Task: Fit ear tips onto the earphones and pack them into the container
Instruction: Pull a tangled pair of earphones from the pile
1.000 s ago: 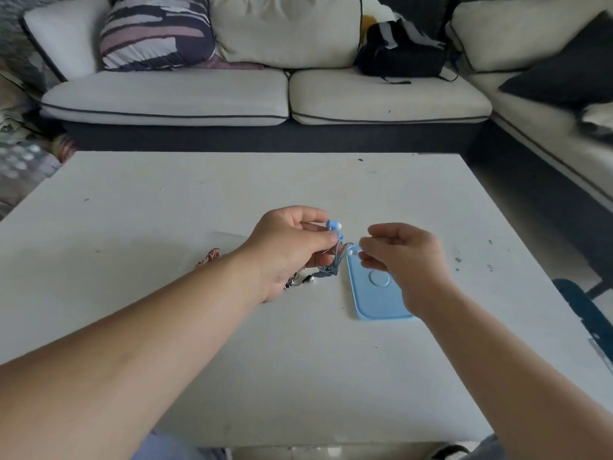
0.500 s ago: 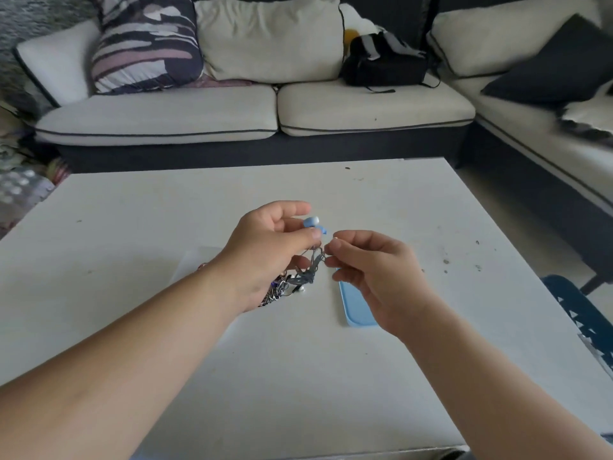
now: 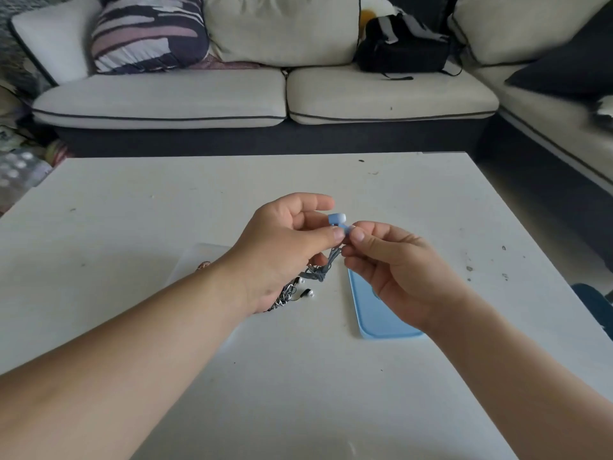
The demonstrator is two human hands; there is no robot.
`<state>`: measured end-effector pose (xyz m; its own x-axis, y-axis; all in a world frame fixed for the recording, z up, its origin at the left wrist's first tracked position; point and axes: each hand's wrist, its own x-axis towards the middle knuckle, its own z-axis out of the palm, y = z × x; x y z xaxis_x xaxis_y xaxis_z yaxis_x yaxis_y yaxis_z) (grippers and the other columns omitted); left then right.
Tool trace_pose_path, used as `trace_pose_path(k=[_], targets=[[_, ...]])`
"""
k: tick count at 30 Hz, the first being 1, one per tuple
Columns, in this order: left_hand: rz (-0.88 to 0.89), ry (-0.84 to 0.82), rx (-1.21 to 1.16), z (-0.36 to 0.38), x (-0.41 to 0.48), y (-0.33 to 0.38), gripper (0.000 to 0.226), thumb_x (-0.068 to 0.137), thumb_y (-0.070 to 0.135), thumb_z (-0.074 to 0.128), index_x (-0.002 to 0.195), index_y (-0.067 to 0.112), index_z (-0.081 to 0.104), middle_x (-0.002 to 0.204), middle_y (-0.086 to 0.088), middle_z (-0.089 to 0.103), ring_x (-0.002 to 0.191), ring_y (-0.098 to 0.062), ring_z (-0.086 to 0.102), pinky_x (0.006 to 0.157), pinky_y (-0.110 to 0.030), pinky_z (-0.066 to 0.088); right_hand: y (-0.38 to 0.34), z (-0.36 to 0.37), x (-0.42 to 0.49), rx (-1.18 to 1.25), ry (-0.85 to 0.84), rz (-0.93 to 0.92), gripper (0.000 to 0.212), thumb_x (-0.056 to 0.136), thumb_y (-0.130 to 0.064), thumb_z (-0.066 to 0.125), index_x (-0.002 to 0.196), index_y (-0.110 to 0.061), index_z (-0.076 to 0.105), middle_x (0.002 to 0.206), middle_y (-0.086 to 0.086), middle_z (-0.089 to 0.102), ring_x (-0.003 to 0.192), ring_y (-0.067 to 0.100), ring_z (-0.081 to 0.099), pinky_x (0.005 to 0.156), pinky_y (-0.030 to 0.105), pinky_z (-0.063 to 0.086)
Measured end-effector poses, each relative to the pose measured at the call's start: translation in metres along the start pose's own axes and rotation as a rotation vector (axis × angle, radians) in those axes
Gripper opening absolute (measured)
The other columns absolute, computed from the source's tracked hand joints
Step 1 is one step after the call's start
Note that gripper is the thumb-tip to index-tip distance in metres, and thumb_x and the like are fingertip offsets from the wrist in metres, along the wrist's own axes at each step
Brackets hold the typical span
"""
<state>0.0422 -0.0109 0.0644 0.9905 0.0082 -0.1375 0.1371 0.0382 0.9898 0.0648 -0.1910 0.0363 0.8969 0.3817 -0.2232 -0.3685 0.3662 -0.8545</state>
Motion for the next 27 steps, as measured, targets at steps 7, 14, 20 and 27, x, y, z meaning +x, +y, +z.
trace_pose_path(k=[7, 14, 20, 27], targets=[[0.003, 0.059, -0.019, 0.0, -0.001, 0.0, 0.036, 0.089, 0.006, 0.078, 0.119, 0.022, 0.069, 0.101, 0.001, 0.08, 0.086, -0.017, 0.072, 0.067, -0.027, 0.052, 0.001, 0.005, 0.0, 0.047, -0.036, -0.031, 0.01, 0.082, -0.01, 0.066, 0.087, -0.004, 0.073, 0.083, 0.009, 0.072, 0.076, 0.016, 0.069, 0.074, 0.025, 0.06], [0.015, 0.112, 0.013, 0.003, -0.004, -0.003, 0.031, 0.088, 0.008, 0.079, 0.114, 0.023, 0.07, 0.099, 0.003, 0.08, 0.09, -0.028, 0.075, 0.062, -0.023, 0.052, 0.007, 0.009, -0.002, 0.05, -0.008, -0.034, 0.009, 0.094, -0.009, 0.061, 0.094, -0.002, 0.067, 0.082, 0.007, 0.07, 0.079, 0.016, 0.067, 0.075, 0.026, 0.059], [0.02, 0.128, 0.007, 0.006, -0.004, -0.003, 0.028, 0.087, 0.006, 0.079, 0.11, 0.02, 0.071, 0.098, 0.003, 0.08, 0.085, -0.013, 0.074, 0.06, -0.022, 0.052, 0.01, 0.012, -0.002, 0.052, 0.013, -0.058, 0.016, 0.101, -0.005, 0.055, 0.092, -0.001, 0.068, 0.083, 0.008, 0.069, 0.077, 0.017, 0.066, 0.073, 0.025, 0.058], [-0.026, 0.131, -0.074, 0.009, -0.004, -0.004, 0.026, 0.089, 0.005, 0.077, 0.111, 0.017, 0.07, 0.1, -0.001, 0.08, 0.079, -0.01, 0.075, 0.062, -0.026, 0.049, 0.01, 0.01, -0.002, -0.013, 0.035, -0.12, 0.015, 0.1, 0.0, 0.055, 0.092, 0.003, 0.066, 0.081, 0.013, 0.068, 0.074, 0.02, 0.066, 0.072, 0.025, 0.059]])
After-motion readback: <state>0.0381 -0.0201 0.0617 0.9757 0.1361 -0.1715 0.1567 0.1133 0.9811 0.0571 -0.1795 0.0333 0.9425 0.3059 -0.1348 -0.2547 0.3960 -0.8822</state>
